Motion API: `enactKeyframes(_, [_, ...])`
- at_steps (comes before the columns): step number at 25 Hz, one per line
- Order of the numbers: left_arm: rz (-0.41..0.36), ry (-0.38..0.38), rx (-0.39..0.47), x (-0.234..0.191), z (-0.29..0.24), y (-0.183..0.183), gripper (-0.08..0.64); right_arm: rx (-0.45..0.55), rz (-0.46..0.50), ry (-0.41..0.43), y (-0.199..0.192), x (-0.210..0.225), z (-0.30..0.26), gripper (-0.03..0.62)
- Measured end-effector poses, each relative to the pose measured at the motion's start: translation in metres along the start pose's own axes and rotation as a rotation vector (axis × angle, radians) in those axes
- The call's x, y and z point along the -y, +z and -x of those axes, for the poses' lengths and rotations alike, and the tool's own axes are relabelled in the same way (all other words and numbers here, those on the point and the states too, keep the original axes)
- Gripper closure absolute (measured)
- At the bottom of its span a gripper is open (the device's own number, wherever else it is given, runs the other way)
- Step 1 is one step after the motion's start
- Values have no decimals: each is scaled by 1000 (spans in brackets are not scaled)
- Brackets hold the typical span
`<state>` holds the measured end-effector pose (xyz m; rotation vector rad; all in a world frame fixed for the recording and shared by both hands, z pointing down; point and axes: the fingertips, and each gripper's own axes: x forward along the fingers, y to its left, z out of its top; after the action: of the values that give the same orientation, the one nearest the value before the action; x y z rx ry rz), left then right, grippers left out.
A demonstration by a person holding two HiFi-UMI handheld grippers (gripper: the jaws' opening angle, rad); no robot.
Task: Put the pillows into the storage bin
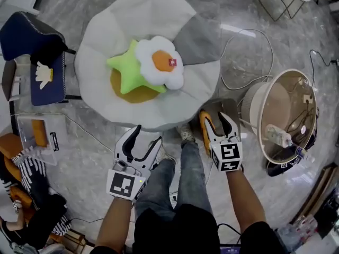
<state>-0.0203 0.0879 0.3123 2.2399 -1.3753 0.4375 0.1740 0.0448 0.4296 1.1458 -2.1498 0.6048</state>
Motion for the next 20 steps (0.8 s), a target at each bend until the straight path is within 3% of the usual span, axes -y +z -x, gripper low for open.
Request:
enactKeyframes(6, [35,111,89,-31,42,29,319,183,23,55,91,-38,31,409])
enactKeyframes(12, [65,224,184,-53,98,56,357,250,116,131,141,-75,40,419])
enactKeyframes(20, [138,349,206,-77,137,42,356,140,232,183,134,-98,-32,419])
